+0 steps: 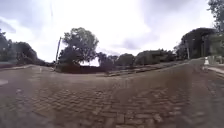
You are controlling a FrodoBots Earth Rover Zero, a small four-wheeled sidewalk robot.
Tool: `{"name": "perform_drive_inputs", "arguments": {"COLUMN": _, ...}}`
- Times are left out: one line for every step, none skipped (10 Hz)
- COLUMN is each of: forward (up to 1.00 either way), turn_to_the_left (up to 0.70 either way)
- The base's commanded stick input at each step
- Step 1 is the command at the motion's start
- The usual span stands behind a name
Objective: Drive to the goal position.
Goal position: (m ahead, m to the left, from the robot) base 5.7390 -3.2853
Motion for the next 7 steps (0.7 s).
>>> {"name": "perform_drive_inputs", "arguments": {"forward": 0.7, "turn_to_the_left": -0.27}}
{"name": "perform_drive_inputs", "arguments": {"forward": 0.7, "turn_to_the_left": -0.27}}
{"name": "perform_drive_inputs", "arguments": {"forward": 0.7, "turn_to_the_left": -0.27}}
{"name": "perform_drive_inputs", "arguments": {"forward": 0.7, "turn_to_the_left": -0.14}}
{"name": "perform_drive_inputs", "arguments": {"forward": 0.7, "turn_to_the_left": 0.0}}
{"name": "perform_drive_inputs", "arguments": {"forward": 0.7, "turn_to_the_left": 0.0}}
{"name": "perform_drive_inputs", "arguments": {"forward": 0.7, "turn_to_the_left": 0.0}}
